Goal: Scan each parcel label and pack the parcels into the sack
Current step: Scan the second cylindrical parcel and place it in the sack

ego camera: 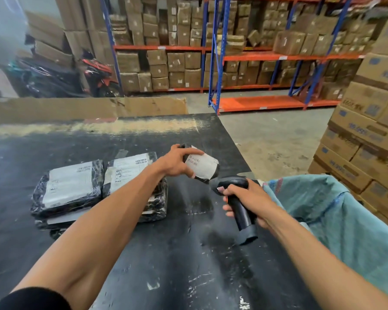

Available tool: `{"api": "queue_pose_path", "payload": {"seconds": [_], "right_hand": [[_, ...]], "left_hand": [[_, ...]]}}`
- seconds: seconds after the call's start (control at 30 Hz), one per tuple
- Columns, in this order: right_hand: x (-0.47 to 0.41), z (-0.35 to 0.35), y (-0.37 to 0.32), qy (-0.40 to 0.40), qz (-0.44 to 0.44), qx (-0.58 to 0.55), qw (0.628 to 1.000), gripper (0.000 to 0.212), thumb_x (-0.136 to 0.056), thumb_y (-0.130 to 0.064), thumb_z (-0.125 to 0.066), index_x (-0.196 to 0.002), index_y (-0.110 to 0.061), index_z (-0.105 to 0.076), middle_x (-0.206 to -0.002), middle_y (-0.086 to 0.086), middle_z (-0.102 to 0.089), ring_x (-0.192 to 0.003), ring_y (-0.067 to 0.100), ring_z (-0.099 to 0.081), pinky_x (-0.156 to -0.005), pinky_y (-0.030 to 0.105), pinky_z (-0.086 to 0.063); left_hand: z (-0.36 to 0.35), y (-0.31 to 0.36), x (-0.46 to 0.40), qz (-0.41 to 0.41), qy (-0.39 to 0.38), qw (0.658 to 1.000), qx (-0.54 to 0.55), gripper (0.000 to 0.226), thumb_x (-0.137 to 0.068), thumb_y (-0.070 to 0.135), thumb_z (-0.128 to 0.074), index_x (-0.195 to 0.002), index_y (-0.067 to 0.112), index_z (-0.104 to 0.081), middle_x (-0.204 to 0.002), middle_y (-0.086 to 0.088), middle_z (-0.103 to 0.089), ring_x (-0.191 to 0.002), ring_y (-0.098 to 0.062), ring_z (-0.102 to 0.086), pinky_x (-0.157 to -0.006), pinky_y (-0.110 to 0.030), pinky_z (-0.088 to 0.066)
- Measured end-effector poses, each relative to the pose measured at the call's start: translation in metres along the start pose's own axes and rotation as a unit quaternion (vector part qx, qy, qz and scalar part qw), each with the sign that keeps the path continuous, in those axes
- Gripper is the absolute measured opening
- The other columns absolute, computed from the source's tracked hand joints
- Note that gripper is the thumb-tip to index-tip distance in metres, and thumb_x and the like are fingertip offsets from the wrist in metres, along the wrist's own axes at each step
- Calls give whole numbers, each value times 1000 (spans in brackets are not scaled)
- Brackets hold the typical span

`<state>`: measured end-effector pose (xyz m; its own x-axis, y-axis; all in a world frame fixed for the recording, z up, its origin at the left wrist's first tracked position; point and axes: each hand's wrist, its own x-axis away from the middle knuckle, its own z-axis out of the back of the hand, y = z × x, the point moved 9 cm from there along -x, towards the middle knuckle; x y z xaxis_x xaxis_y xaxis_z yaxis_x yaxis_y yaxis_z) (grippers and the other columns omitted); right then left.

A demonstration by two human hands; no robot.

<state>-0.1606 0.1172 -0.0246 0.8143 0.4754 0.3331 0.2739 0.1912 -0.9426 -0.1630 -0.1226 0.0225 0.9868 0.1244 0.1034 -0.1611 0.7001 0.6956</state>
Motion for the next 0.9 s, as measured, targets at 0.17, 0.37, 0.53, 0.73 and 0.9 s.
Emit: {"api": "queue_pose_path", "payload": {"seconds": [0.17, 0.37, 0.53, 0.73, 0.9], "right_hand": [[7, 5, -45, 34, 114, 38, 992, 49, -87, -18, -75, -129, -31, -54, -80, 5, -74, -58, 24, -67, -51, 31, -56], [24, 1, -78, 129, 209, 74, 967, 50, -84, -49, -74, -127, -40, -52, -81, 2, -77, -50, 13, -65, -45, 25, -53], [24, 1, -82, 147, 217, 98, 960, 49, -85, -59, -69, -126, -40, -52, -85, 3, -76, -49, 12, -66, -44, 26, -53], [26, -5, -82, 140, 227, 127, 955, 49, -84, -63, -64, -125, -43, -47, -87, 3, -74, -49, 12, -66, -44, 25, -53], [30, -10, -82, 137, 231, 136, 954, 46, -85, -63, -65, -123, -45, -48, -88, 0, -76, -50, 9, -67, -43, 24, -53]], "left_hand": [[-12, 10, -2, -21, 25, 999, -11, 81, -73, 8, -86, -141, 40, -56, -122, -18, -53, -108, -46, -53, -101, -51, -49], [-31, 16, 2, -13, 77, 997, 8, 81, -77, 16, -87, -147, 36, -50, -113, -8, -54, -103, -35, -50, -105, -49, -47], [-38, 13, 6, 7, 120, 993, 18, 81, -79, 23, -85, -147, 45, -47, -135, -12, -51, -105, -23, -41, -111, -35, -37], [-38, 11, 13, 11, 135, 990, 37, 80, -79, 22, -85, -146, 47, -48, -131, -15, -45, -120, -32, -47, -112, -38, -39], [-35, 13, 17, 8, 140, 990, 34, 78, -81, 23, -84, -146, 47, -47, -140, -15, -46, -125, -32, -44, -111, -40, -39]]}}
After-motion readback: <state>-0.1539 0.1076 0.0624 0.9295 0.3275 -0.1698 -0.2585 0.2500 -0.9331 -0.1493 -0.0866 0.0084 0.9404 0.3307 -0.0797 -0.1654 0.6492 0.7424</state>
